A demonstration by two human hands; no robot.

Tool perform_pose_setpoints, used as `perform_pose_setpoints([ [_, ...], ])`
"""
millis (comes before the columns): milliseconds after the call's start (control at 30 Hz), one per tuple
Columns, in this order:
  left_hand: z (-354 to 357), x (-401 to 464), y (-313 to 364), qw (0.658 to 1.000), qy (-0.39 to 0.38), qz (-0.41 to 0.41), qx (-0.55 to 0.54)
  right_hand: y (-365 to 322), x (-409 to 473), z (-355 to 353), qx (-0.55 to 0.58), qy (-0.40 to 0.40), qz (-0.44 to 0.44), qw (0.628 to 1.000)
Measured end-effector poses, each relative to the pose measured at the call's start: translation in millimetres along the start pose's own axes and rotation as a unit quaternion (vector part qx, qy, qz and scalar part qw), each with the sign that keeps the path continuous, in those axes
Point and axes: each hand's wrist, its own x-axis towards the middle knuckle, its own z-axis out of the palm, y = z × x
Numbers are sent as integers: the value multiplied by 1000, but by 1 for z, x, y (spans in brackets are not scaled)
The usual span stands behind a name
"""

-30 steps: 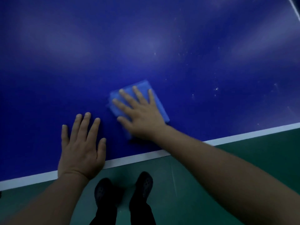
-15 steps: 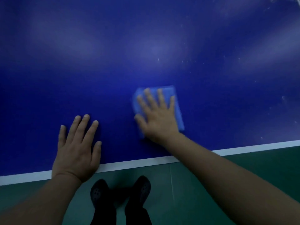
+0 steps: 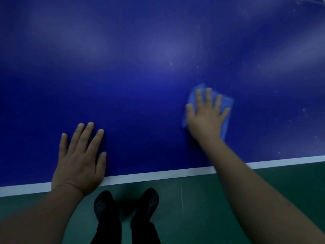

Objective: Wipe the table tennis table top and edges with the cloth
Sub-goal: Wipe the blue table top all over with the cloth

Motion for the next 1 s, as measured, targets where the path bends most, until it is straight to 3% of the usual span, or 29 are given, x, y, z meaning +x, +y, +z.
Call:
perform_pose_setpoints([
  [33, -1, 0, 0, 1000, -2, -3, 0, -20, -18, 6, -9, 0, -109, 994],
  [100, -1, 0, 1, 1000, 0, -5, 2, -31, -40, 13, -39, -15, -320, 946],
  [133, -1, 0, 2, 1000, 0, -3, 2, -22, -34, 11, -52, -18, -373, 926],
  [200, -1, 0, 1, 1000, 3, -2, -1, 7, -6, 4, -61, -15, -334, 941],
  [300, -1, 0, 1, 1000, 10, 3, -4, 40, 23, -8, -46, -38, -149, 987],
  [367, -1, 0, 1, 1000, 13, 7, -1, 27, 14, -6, -44, -24, -124, 991],
  [467, -1, 1, 1, 1000, 6, 8, 10, -28, -20, 8, -41, -1, -231, 972],
  [600, -2, 1, 1, 1000, -2, 14, 16, -131, -53, 28, -19, -12, -435, 900],
  [700, -2, 2, 1, 1000, -3, 14, 19, -173, -32, 31, -12, -21, -496, 868],
  [767, -2, 3, 1, 1000, -5, 14, 17, -167, 9, 28, -10, -3, -463, 886],
  [833, -2, 3, 0, 1000, -5, 16, 18, -134, 68, 16, -25, -4, -361, 932],
  [933, -2, 2, 0, 1000, -9, 17, 21, -54, 154, -14, -30, -10, -99, 995],
  [1000, -2, 3, 0, 999, -16, 16, 22, -11, 179, -32, 9, -14, 53, 998],
])
